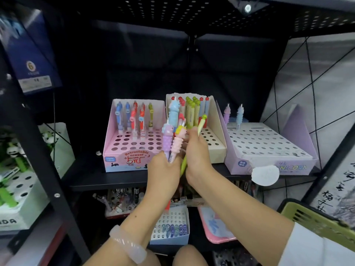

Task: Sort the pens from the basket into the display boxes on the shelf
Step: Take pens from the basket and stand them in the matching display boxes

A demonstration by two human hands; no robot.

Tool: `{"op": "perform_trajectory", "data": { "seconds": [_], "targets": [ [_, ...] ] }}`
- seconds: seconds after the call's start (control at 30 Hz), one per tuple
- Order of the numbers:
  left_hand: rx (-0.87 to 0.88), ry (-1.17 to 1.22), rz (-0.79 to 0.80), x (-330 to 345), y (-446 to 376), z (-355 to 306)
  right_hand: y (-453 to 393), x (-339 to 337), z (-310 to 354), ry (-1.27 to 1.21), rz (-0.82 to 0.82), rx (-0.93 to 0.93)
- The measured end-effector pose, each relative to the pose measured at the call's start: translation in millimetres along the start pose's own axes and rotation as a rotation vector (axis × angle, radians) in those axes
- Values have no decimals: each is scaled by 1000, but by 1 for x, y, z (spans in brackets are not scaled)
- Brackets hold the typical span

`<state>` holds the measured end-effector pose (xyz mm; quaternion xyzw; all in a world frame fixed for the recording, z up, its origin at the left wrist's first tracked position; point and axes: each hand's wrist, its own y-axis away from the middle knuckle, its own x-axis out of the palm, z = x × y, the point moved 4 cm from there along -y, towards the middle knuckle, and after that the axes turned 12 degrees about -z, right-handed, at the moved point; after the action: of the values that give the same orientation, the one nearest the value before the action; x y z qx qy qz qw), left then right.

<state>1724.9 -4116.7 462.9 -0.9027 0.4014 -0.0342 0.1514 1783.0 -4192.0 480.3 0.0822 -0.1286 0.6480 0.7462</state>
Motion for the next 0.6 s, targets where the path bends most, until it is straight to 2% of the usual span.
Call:
{"op": "perform_trajectory", "data": {
  "seconds": [0.13, 0.23, 0.43, 0.6],
  "targets": [
    [-79, 61, 2, -11, -13, 6, -22, -12, 34, 316, -87, -416],
    [-139, 130, 34, -19, -18, 10, -44, -17, 56, 439, -72, -625],
    [-211, 219, 85, -26, -19, 22, -71, -12, 63, 910, -55, -860],
    [-229, 233, 94, -30, -20, 31, -85, -17, 64, 874, -111, -890]
  ]
}}
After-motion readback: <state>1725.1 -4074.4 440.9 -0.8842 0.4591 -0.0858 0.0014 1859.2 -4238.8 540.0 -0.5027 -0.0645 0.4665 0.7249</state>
